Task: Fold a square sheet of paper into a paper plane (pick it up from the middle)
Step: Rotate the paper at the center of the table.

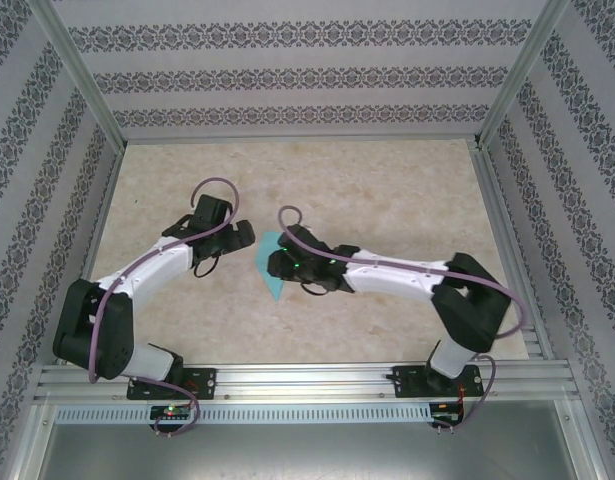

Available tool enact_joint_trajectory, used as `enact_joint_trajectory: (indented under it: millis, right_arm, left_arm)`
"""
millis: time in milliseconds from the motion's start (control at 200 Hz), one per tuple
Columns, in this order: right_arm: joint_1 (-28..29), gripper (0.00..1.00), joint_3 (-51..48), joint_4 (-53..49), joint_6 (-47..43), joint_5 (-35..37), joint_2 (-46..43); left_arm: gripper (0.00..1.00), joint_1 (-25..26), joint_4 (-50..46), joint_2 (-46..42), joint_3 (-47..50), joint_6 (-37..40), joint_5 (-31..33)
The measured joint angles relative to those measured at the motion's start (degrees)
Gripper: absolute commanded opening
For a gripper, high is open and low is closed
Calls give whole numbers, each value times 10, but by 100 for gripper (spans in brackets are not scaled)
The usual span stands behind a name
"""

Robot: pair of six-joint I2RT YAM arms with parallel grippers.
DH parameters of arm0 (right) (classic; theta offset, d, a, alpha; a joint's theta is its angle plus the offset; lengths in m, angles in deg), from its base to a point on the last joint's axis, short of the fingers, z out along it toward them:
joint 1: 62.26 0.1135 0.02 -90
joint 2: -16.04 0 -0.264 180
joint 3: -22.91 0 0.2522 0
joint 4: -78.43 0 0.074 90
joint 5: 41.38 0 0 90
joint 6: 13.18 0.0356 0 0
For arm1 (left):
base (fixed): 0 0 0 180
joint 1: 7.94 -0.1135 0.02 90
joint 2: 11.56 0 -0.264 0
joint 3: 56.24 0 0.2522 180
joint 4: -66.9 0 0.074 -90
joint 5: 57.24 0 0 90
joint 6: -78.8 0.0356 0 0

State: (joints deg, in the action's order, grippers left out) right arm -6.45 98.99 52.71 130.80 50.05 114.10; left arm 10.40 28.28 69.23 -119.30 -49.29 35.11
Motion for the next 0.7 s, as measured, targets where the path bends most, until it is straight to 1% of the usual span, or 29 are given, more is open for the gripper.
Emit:
enact_joint_trajectory:
  millis: [180,410,560,699]
  right_arm:
    - [4,36,42,9,13,-32,79]
    - [4,36,58,-4,14,-61,133]
    - [1,36,61,-22,-1,-76,146]
    - [-12,37,57,-38,-48,-95,141]
  left_arm:
    - [100,-40,5,-25,24,-10,-6]
    - [100,-49,10,-43,37,-27,-20]
    - [100,-49,10,-46,37,-28,-38]
    - [100,-50,10,-46,37,-27,-56]
